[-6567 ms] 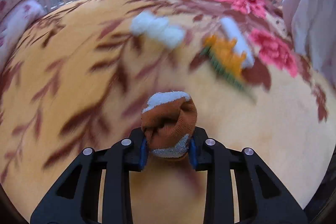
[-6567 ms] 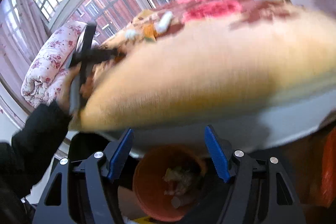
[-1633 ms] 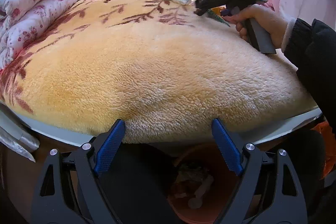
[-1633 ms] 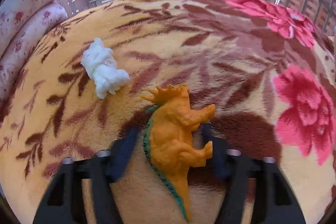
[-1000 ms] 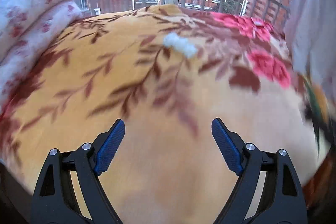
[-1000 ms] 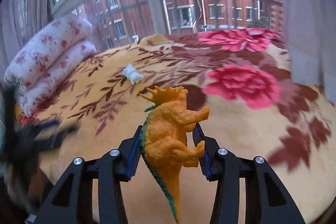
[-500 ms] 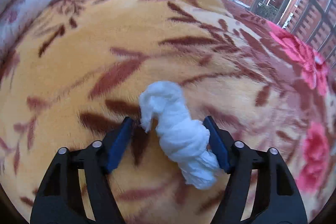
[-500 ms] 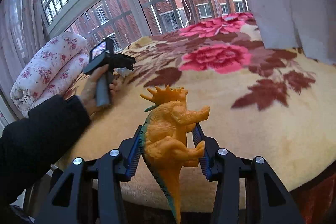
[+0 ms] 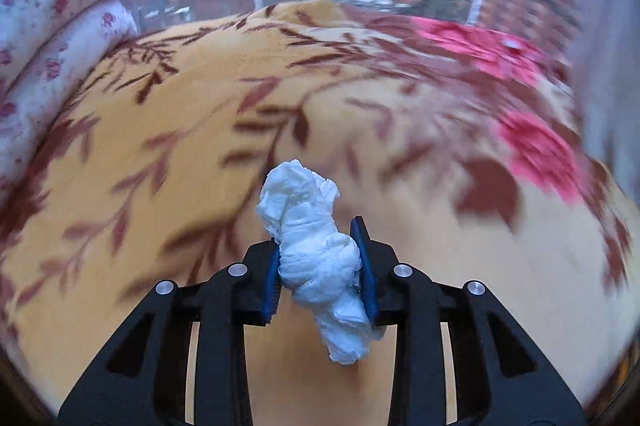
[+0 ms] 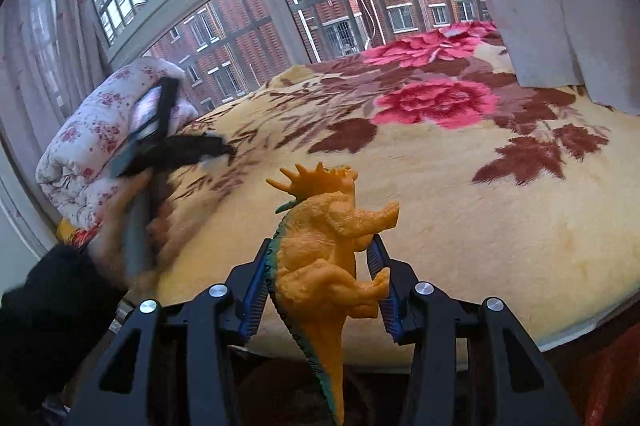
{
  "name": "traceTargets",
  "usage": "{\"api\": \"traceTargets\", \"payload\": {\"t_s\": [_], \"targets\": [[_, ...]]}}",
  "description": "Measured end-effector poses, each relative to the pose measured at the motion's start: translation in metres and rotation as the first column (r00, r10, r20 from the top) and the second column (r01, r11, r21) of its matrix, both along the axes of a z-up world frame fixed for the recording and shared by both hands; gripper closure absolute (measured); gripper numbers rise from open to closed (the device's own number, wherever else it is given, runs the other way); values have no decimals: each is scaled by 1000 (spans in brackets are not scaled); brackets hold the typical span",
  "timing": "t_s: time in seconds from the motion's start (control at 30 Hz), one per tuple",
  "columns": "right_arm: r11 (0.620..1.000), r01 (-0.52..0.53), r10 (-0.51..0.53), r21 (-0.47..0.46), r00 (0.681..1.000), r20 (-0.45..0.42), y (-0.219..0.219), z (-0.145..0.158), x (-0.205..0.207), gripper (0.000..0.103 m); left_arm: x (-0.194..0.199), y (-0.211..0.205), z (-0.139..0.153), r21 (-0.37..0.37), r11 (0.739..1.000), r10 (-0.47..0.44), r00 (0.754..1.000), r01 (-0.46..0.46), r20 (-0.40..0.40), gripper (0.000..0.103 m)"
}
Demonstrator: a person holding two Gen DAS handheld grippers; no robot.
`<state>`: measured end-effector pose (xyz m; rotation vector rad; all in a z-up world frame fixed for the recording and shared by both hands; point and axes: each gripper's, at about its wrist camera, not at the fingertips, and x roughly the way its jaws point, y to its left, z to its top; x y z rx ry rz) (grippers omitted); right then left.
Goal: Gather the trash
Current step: 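Grasp the white tissue with the left tool while the right tool holds the dinosaur, then lower both tools over the bucket and release the tissue and dinosaur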
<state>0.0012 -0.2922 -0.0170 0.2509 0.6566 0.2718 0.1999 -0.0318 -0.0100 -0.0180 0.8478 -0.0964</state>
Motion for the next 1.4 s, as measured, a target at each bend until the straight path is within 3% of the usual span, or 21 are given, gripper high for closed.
{"api": "traceTargets", "payload": {"t_s": [0.13, 0.3, 0.5, 0.7, 1.1, 1.4], "targets": [[999, -32, 32, -16, 999, 23, 17, 9, -32, 56, -113, 9, 18, 22, 997, -77, 994, 76, 74, 72], [997, -64, 65, -48, 998, 23, 37, 8, -69, 56, -213, 12, 4, 32, 994, -107, 990, 104, 96, 72], [996, -65, 62, -69, 997, -40, 56, -17, -108, 56, -273, 7, -33, 76, 983, -174, 979, 166, 106, 72], [992, -82, 66, -90, 984, -167, 73, -58, -117, 56, -278, 3, -76, 64, 975, -209, 977, 211, -34, 72], [986, -102, 64, -132, 961, -267, 77, -87, -106, 56, -266, 5, -95, 44, 979, -194, 975, 200, -109, 72], [984, -117, 74, -135, 955, -288, 80, -94, -102, 56, -259, 9, -105, 35, 986, -156, 976, 164, -154, 72]]}}
